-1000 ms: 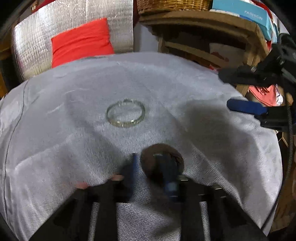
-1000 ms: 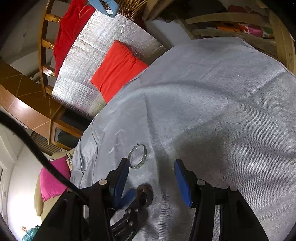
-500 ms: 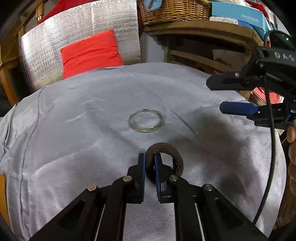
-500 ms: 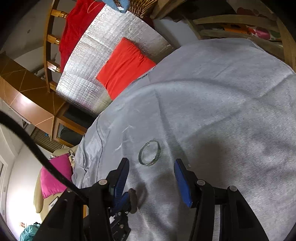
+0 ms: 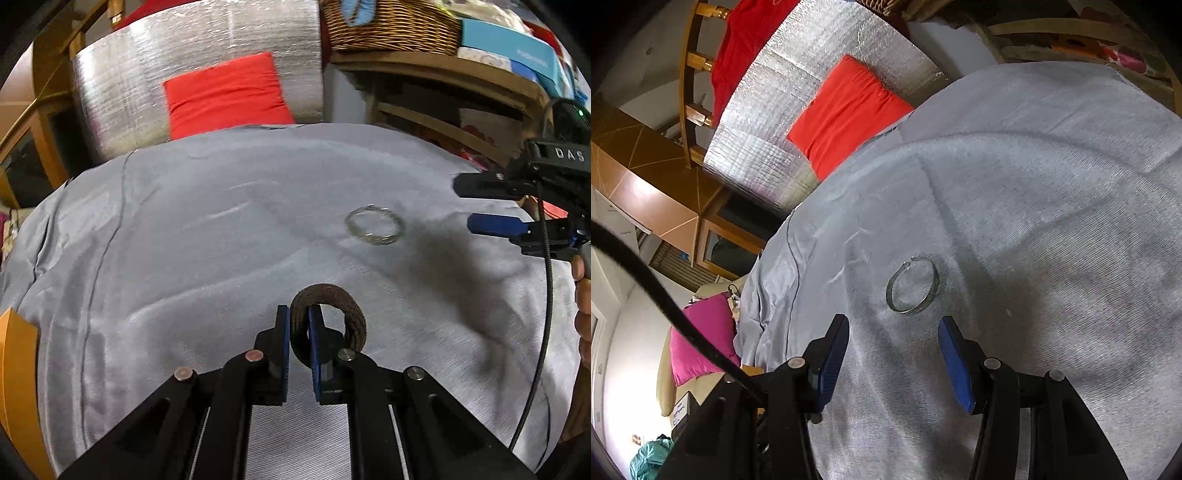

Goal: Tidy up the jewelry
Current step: 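Close the left tool on the brown ring while the right tool approaches the bangle, then grasp the silver bangle by its rim with the right tool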

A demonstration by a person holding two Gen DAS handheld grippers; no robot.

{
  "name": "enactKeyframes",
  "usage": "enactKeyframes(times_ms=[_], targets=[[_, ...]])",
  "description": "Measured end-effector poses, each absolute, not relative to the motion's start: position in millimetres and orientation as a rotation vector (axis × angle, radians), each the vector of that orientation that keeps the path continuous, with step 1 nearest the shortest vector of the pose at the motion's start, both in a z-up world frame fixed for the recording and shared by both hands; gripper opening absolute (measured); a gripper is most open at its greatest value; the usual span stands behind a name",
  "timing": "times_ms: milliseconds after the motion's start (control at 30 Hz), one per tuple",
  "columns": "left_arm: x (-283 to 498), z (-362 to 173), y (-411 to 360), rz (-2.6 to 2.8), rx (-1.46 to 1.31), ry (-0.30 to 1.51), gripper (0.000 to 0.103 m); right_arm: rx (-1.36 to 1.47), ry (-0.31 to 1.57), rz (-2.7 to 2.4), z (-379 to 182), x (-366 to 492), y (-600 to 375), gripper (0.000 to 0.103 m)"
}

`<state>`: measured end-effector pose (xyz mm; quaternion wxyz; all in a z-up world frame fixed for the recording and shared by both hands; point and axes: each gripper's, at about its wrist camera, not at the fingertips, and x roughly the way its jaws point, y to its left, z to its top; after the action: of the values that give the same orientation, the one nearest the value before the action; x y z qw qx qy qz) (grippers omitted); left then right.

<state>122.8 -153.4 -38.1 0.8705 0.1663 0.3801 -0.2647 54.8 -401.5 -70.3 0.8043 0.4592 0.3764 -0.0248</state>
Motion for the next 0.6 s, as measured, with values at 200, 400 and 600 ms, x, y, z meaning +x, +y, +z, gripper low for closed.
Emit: enactKeyframes(times_ms=[200,400,600], targets=[[127,-37,-128,-0.559,0.309,0.832,0.01,0.976,0.836,-0.057,-80,70,-393,0.054],[126,-39,-113,-0.556,0.296,0.858,0.01,0.919,0.865,-0.118,-90,93,-387,0.054],[126,-41,-103,-0.559,0.274,0.884,0.01,0.806,0.917,-0.19,-97,119,-376,0.063]])
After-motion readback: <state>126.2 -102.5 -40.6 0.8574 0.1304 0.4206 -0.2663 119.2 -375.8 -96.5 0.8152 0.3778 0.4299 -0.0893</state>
